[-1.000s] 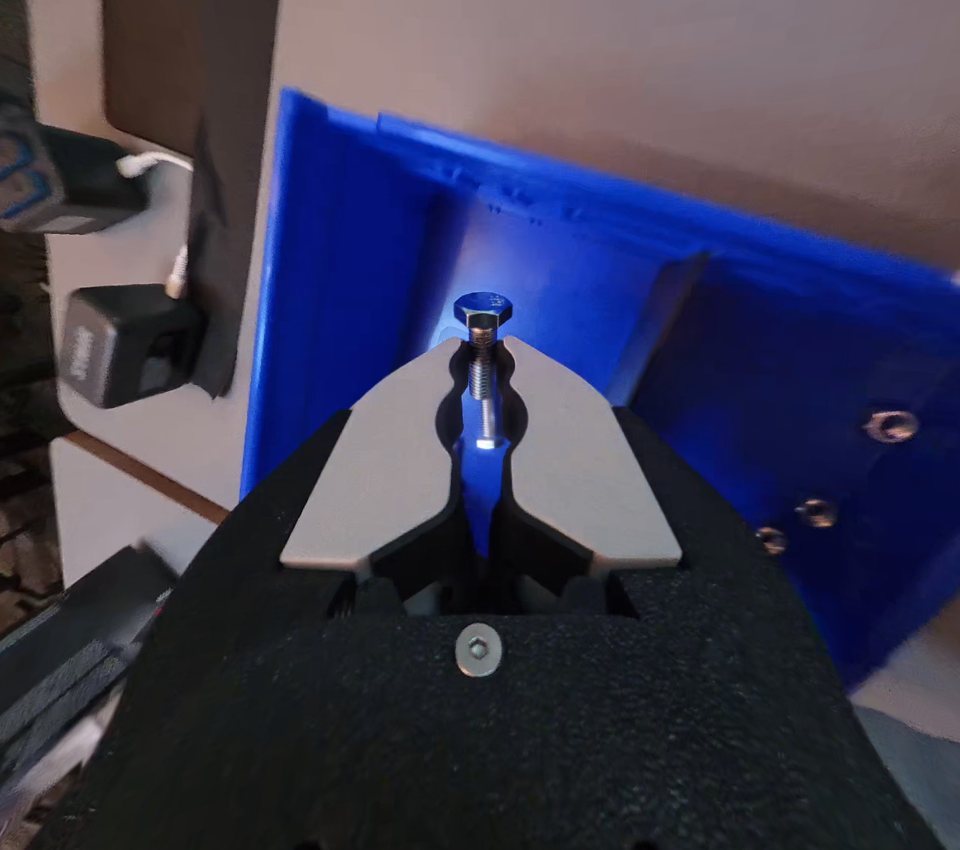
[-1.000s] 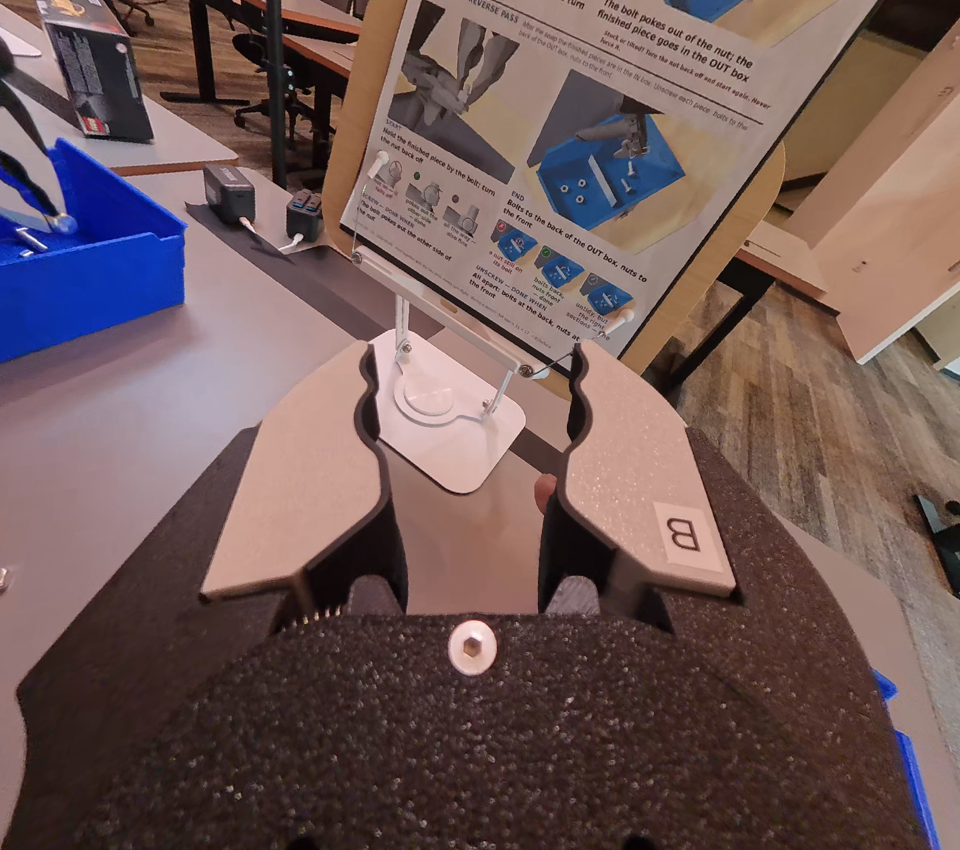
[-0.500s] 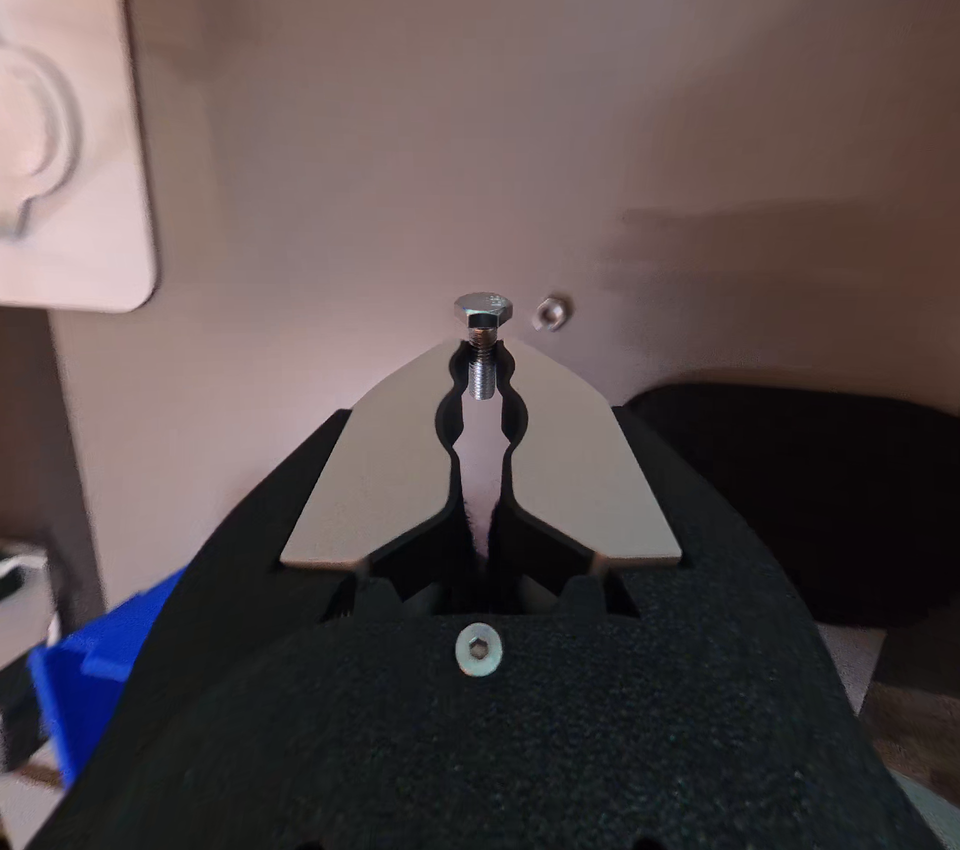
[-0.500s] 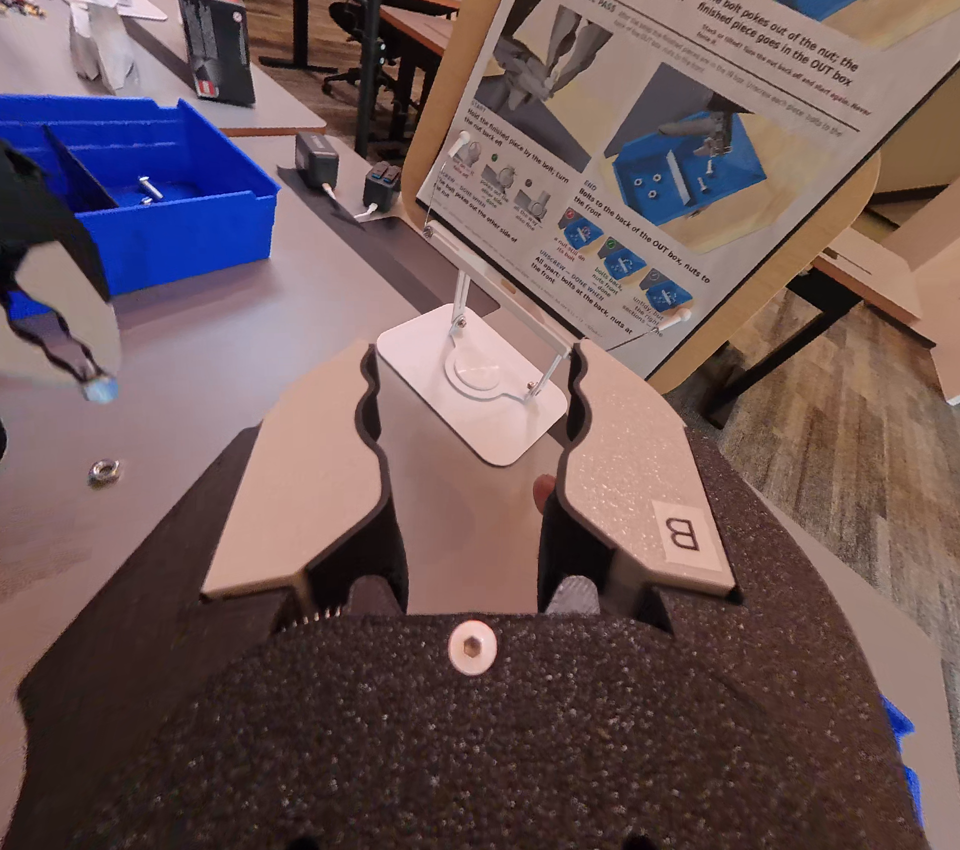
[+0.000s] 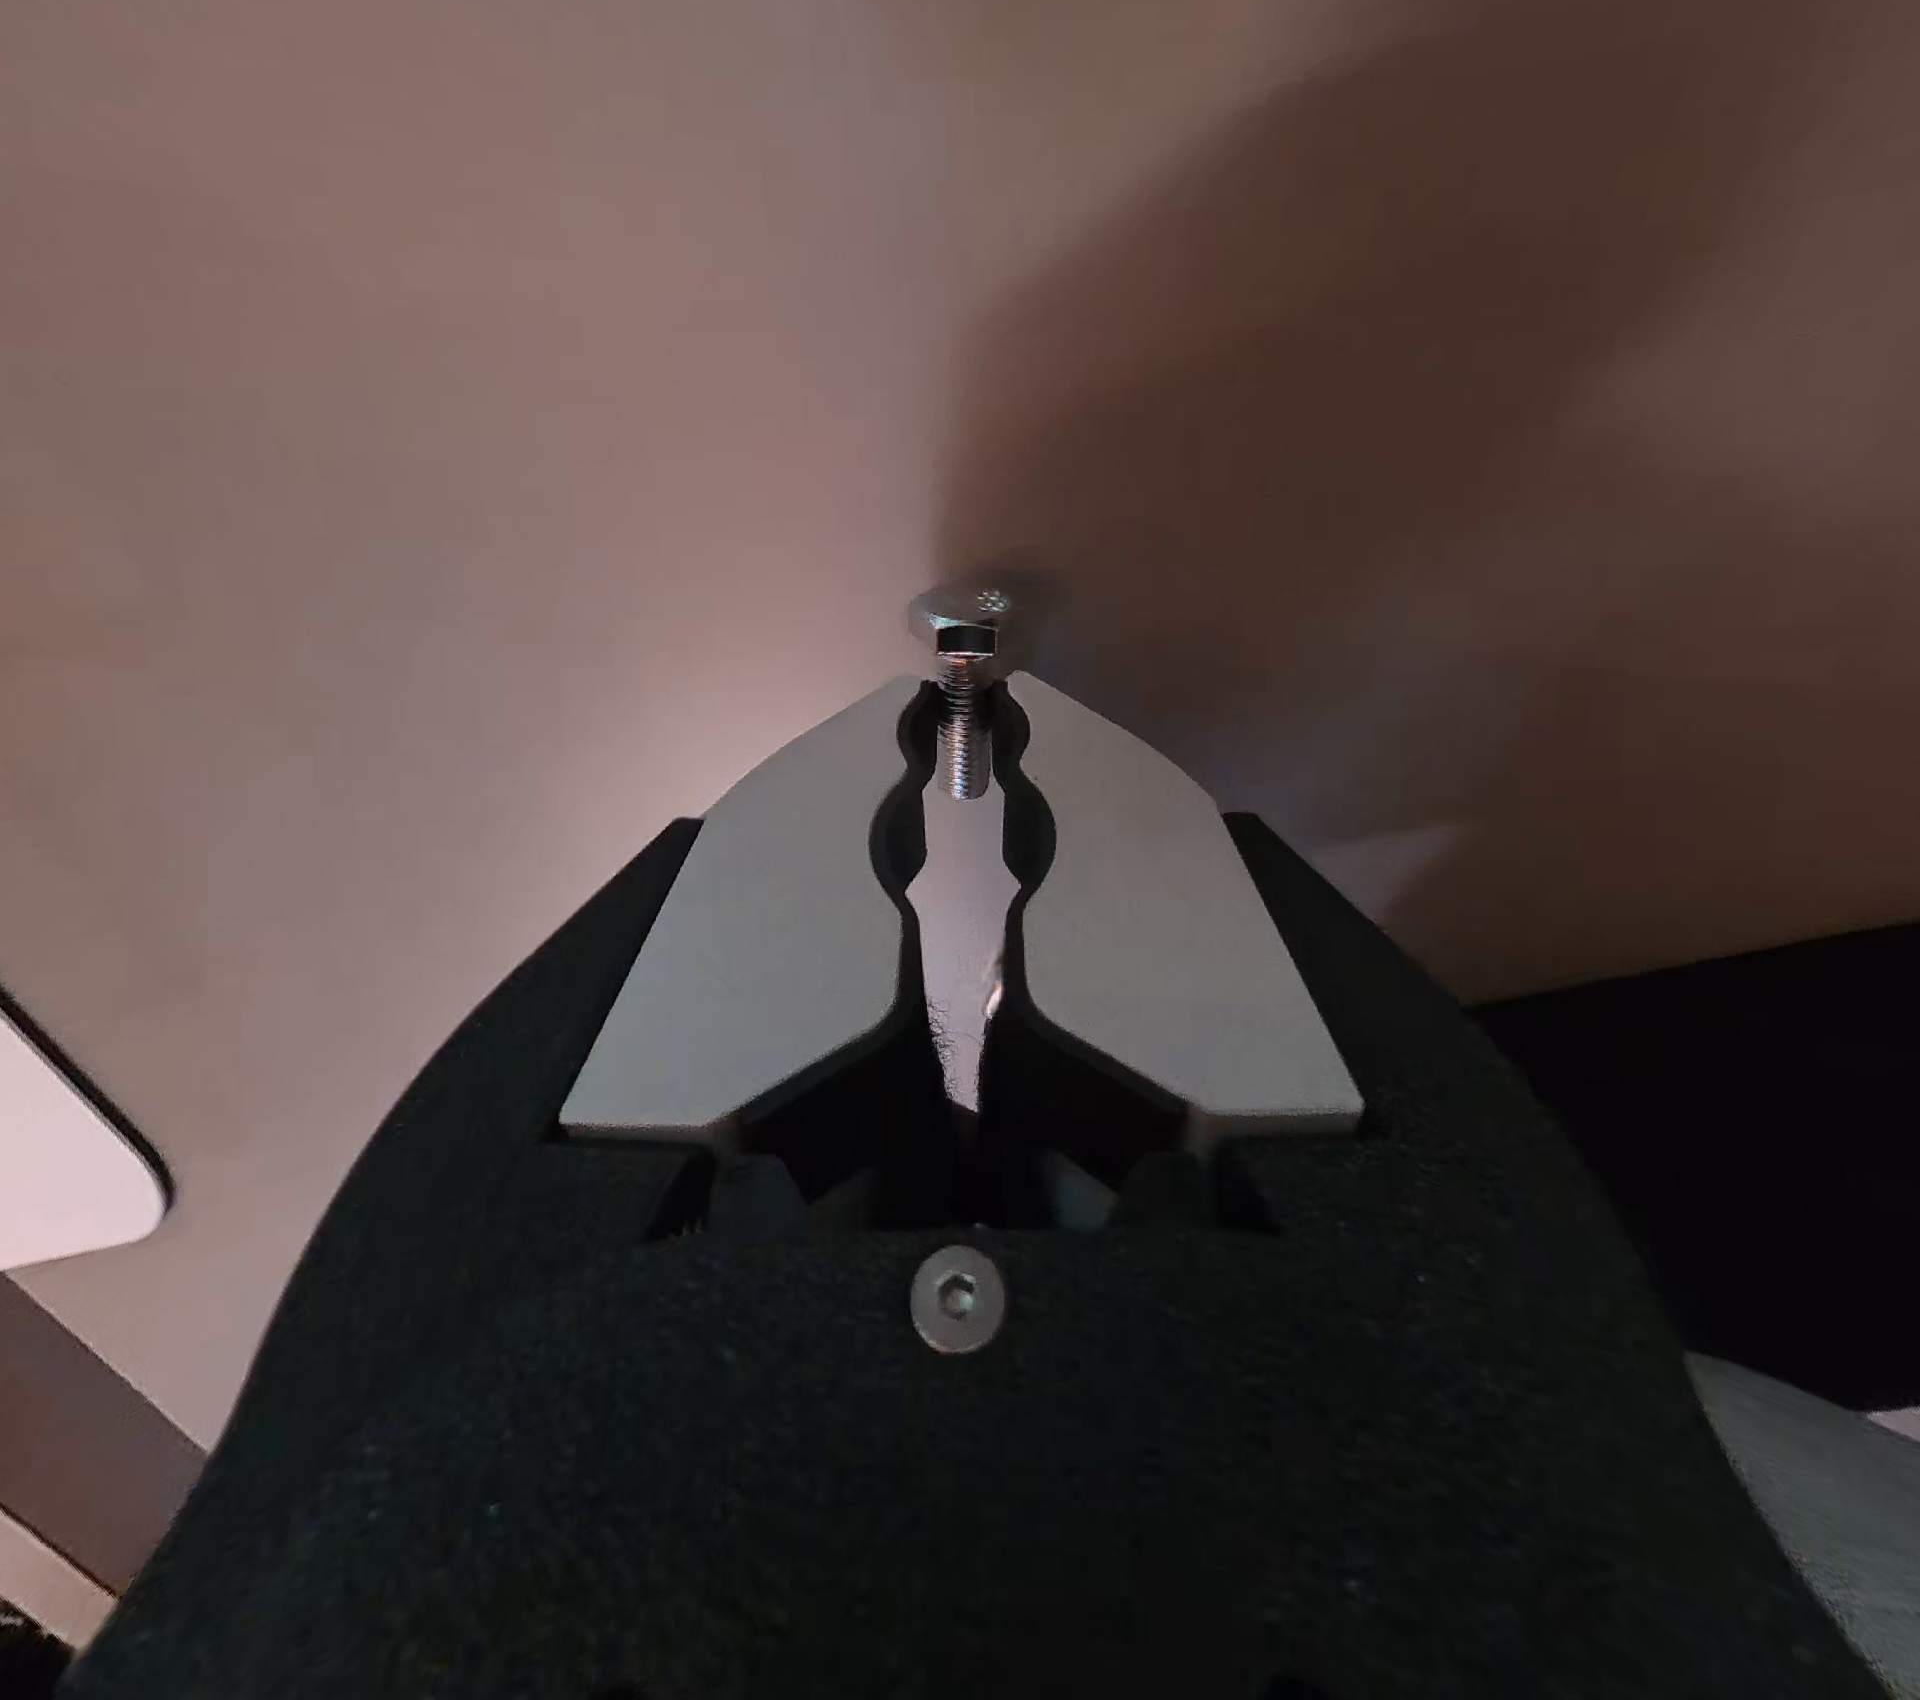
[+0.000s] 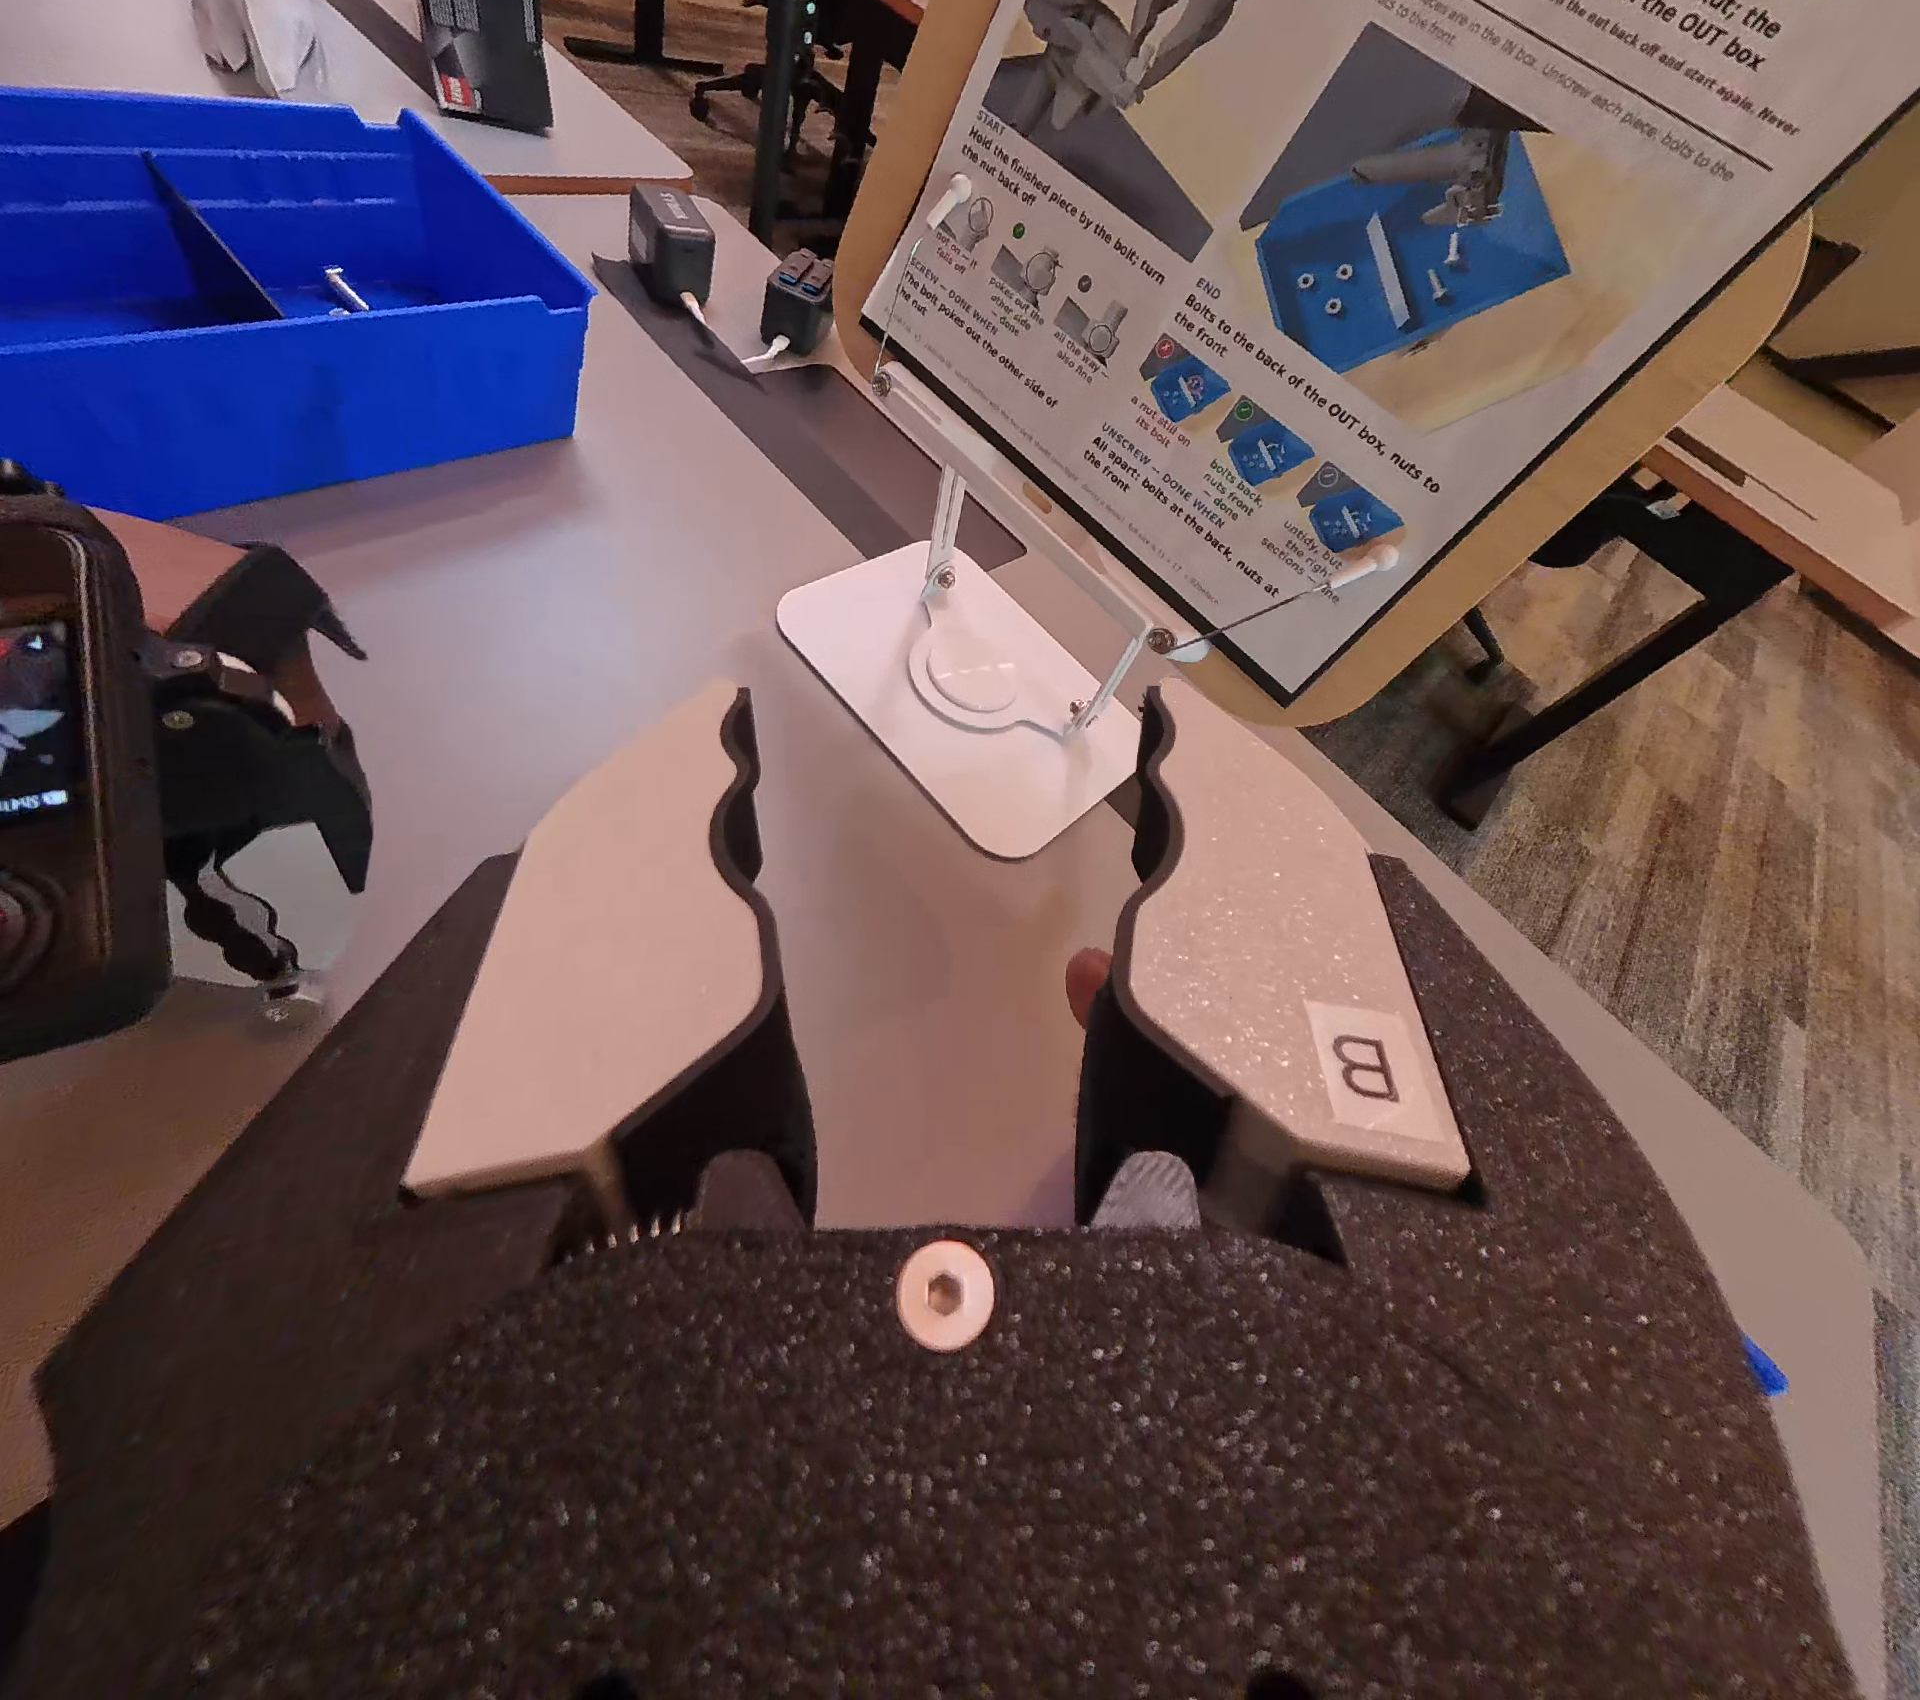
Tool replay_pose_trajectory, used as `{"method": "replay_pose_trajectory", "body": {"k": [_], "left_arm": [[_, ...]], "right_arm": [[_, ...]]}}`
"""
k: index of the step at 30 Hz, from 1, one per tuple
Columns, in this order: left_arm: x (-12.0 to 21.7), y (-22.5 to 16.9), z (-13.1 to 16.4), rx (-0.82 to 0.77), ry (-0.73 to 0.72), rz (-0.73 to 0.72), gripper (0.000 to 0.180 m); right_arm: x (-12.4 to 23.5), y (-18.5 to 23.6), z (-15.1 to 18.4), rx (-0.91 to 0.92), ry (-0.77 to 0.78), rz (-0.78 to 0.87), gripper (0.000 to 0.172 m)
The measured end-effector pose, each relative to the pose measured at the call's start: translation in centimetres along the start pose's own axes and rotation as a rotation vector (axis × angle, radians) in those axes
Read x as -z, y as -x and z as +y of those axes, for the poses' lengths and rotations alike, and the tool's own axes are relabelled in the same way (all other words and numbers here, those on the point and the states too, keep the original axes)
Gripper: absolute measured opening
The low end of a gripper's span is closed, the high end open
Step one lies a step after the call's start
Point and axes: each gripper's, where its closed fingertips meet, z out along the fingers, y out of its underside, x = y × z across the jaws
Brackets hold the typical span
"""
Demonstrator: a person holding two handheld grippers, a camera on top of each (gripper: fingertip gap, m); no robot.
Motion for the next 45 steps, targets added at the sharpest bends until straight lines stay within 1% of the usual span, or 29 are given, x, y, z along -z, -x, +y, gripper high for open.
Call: {"method": "replay_pose_trajectory", "body": {"k": [9,10,12,14,15,17,18,19,21,23,25,26,27,28,30,32,34,37,39,40,43,45], "left_arm": [[-1.0,-0.5,-0.3,-0.036,0.024,0.053,0.009],[-1.0,-0.4,-0.4,-0.027,0.012,0.051,0.010],[-0.7,-0.5,-0.6,0.000,-0.019,0.061,0.017],[0.4,-0.4,-0.5,0.044,-0.059,0.051,0.024],[1.4,-0.3,-0.7,0.080,-0.106,0.034,0.026],[4.0,0.7,-1.3,0.198,-0.259,-0.041,0.039],[5.8,1.6,-1.5,0.280,-0.348,-0.105,0.045],[7.8,3.1,-1.5,0.376,-0.446,-0.201,0.052],[13.0,6.2,-0.6,0.573,-0.664,-0.395,0.064],[19.0,8.3,0.9,0.730,-0.900,-0.523,0.077],[24.4,9.1,2.7,0.814,-1.074,-0.618,0.082],[26.4,9.0,3.3,0.817,-1.126,-0.645,0.079],[27.8,8.5,3.7,0.793,-1.152,-0.651,0.077],[28.6,8.0,4.0,0.771,-1.156,-0.653,0.079],[29.0,7.2,5.3,0.747,-1.131,-0.674,0.082],[28.9,6.5,6.7,0.737,-1.150,-0.696,0.081],[29.1,6.1,8.3,0.747,-1.196,-0.713,0.075],[29.3,5.9,10.3,0.773,-1.180,-0.721,0.076],[29.9,5.7,10.8,0.756,-1.198,-0.753,0.073],[30.0,5.6,10.9,0.748,-1.196,-0.761,0.073],[30.2,5.6,11.4,0.740,-1.183,-0.782,0.073],[30.3,5.5,11.6,0.733,-1.182,-0.788,0.072]], "right_arm": [[0.2,0.0,0.3,0.001,0.009,-0.012,0.070],[0.2,0.1,0.3,0.002,0.010,-0.012,0.071],[0.1,0.1,0.4,0.002,0.013,-0.015,0.071],[0.1,0.1,0.5,0.004,0.021,-0.017,0.071],[0.1,0.2,0.5,0.004,0.024,-0.019,0.071],[0.0,0.3,0.5,0.005,0.027,-0.024,0.071],[-0.1,0.4,0.5,0.006,0.029,-0.029,0.071],[-0.2,0.6,0.5,0.009,0.030,-0.034,0.071],[-0.6,1.0,0.3,0.012,0.035,-0.047,0.071],[-1.1,1.6,0.2,0.019,0.045,-0.068,0.072],[-1.6,2.4,0.1,0.031,0.061,-0.088,0.073],[-1.9,2.8,0.0,0.039,0.068,-0.097,0.074],[-2.2,3.3,-0.1,0.048,0.073,-0.108,0.074],[-2.5,3.9,-0.3,0.057,0.075,-0.126,0.074],[-3.2,5.4,-0.7,0.075,0.075,-0.179,0.075],[-4.0,7.4,-0.9,0.103,0.079,-0.256,0.076],[-5.0,10.0,-1.1,0.120,0.078,-0.367,0.077],[-6.3,14.7,-0.4,0.141,0.119,-0.579,0.079],[-6.8,17.0,1.9,0.131,0.244,-0.649,0.083],[-6.9,17.9,3.6,0.131,0.318,-0.657,0.081],[-6.1,20.5,8.8,0.105,0.491,-0.686,0.064],[-5.7,22.1,11.5,0.047,0.563,-0.708,0.054]]}}
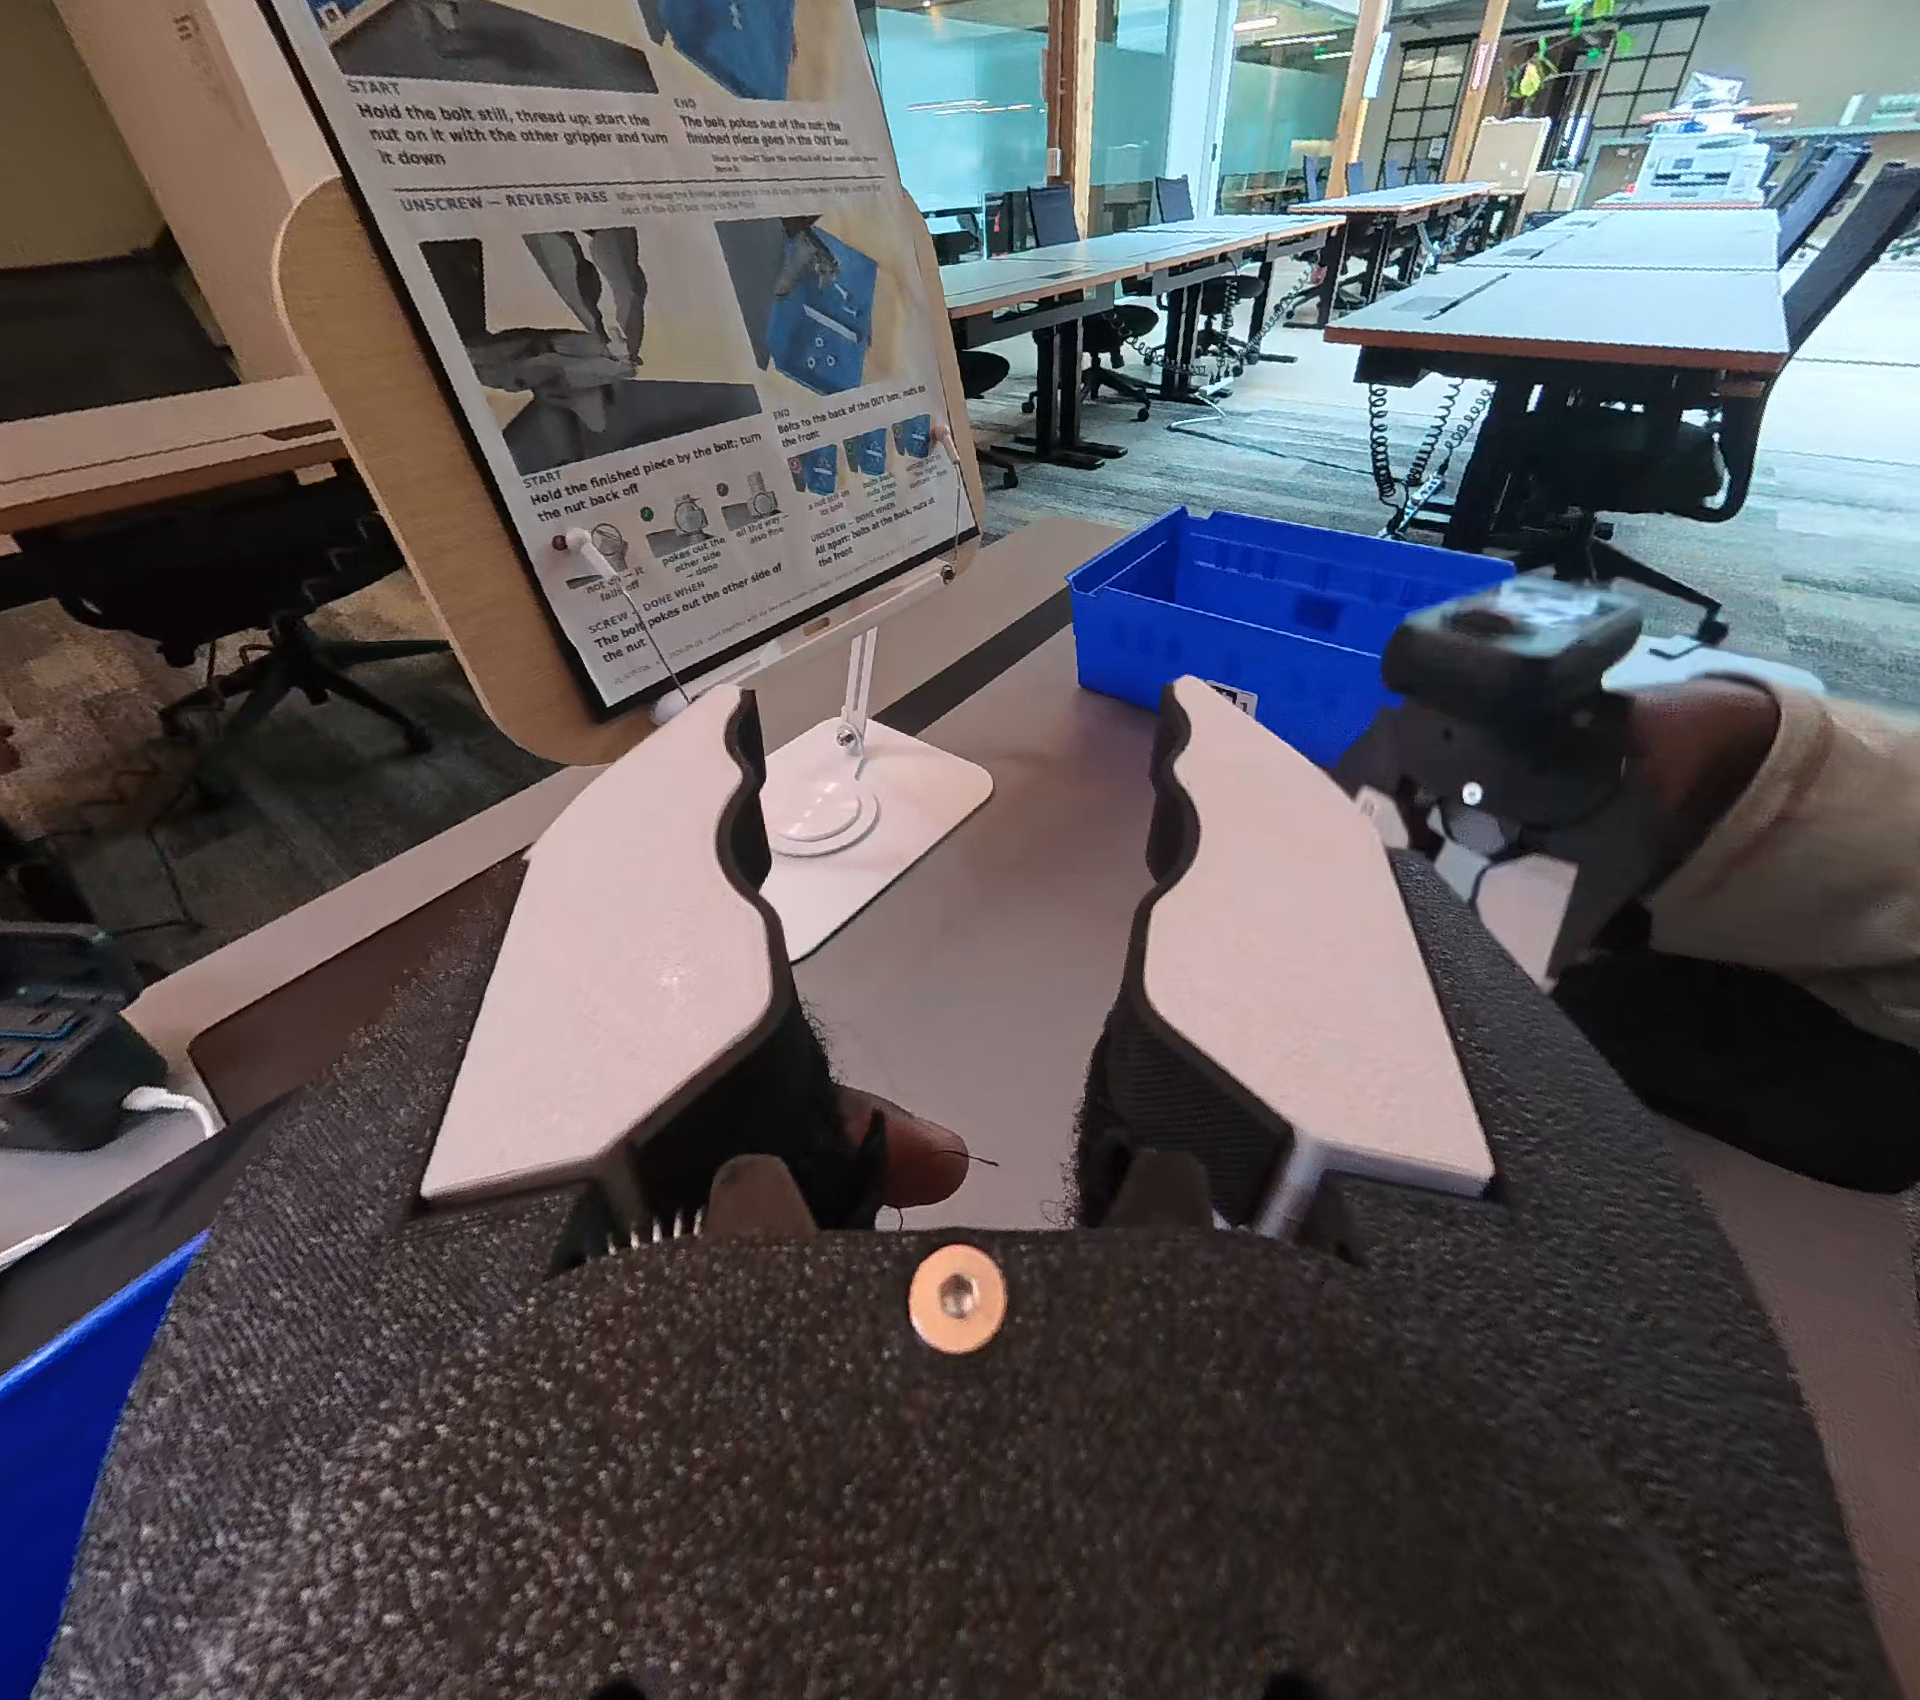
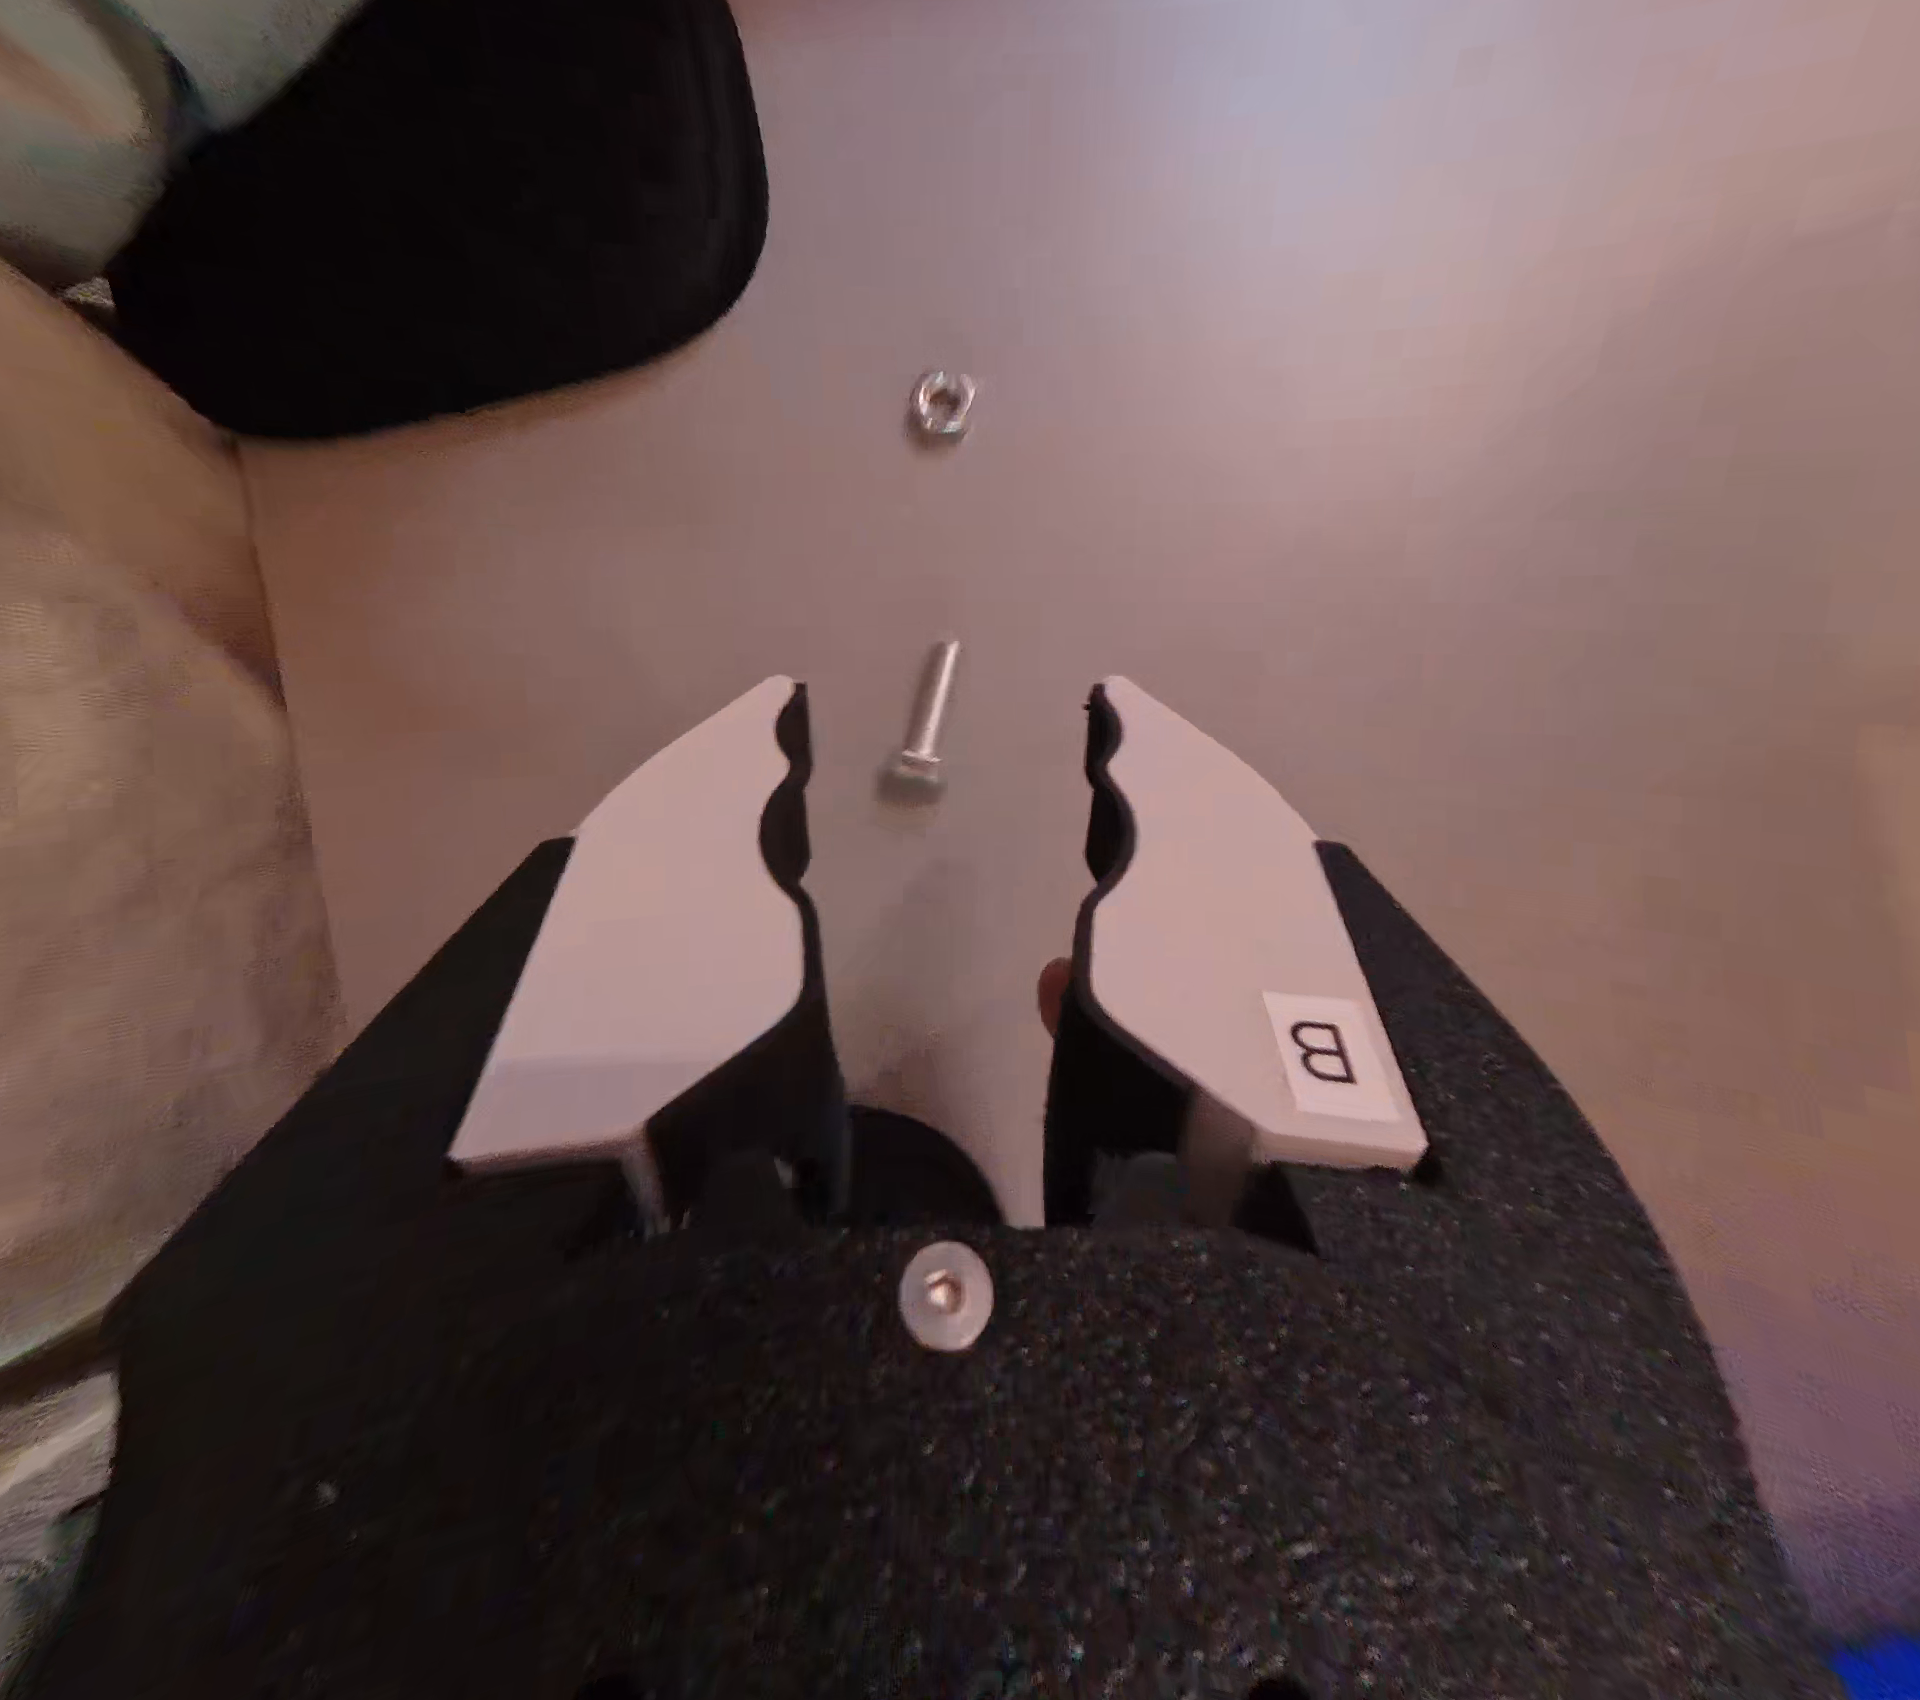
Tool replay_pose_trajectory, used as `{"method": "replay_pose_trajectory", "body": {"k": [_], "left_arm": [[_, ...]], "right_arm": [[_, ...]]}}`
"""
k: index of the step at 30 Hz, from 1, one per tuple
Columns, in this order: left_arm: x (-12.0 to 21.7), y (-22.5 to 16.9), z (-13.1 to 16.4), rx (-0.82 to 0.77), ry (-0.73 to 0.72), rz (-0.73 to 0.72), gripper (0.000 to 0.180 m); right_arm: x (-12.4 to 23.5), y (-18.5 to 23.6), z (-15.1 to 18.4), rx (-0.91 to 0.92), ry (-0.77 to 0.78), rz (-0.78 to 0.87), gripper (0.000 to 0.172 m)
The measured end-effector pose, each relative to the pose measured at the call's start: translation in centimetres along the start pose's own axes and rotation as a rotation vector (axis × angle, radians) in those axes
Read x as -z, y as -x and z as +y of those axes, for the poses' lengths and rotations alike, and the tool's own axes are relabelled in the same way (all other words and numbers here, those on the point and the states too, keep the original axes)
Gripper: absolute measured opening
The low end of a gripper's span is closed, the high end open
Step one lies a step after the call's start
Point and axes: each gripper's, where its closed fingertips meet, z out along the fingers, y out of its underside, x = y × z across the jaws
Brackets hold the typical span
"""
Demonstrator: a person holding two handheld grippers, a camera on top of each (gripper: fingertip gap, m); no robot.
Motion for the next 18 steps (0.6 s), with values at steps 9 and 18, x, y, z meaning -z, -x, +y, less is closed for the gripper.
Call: {"method": "replay_pose_trajectory", "body": {"k": [9,18], "left_arm": [[0.4,0.7,0.2,0.019,-0.013,0.002,0.069],[0.4,0.4,0.1,0.004,-0.011,0.007,0.067]], "right_arm": [[-5.2,0.6,2.8,-0.065,0.221,0.027,0.034],[-5.3,-1.0,2.2,-0.050,0.138,0.103,0.009]]}}
